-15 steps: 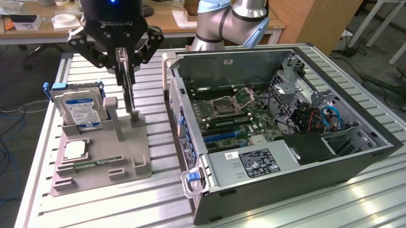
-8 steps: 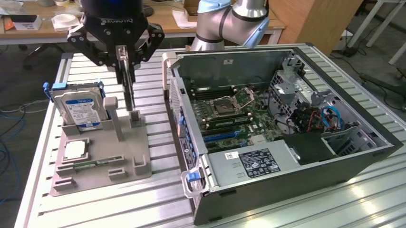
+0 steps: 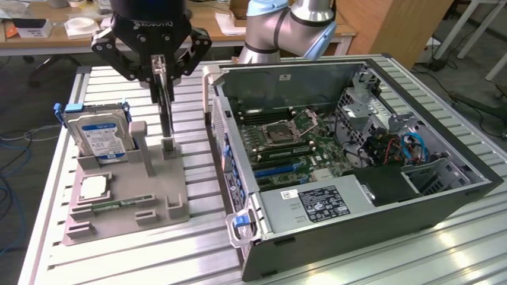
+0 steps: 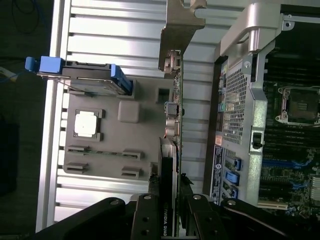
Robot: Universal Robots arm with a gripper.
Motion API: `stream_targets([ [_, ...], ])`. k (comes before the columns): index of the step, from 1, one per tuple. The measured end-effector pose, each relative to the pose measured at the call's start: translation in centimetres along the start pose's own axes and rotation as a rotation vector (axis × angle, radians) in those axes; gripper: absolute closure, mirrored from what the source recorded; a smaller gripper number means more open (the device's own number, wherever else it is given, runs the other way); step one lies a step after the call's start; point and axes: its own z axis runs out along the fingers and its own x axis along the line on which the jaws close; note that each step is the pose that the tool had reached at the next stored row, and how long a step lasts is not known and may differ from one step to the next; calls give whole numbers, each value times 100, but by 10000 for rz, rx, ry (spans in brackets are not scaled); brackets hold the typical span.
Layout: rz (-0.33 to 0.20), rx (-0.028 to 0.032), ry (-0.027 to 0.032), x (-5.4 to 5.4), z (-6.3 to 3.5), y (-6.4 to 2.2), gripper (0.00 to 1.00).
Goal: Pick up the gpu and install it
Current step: 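Pick up the gpu and move the gpu toward the slot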
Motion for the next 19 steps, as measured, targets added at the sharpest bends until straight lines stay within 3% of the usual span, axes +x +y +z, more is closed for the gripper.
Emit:
stream_targets([
  [7,5,-3,64,-83,-15,-4,74],
  [19,5,-4,66,-131,-16,-7,74],
])
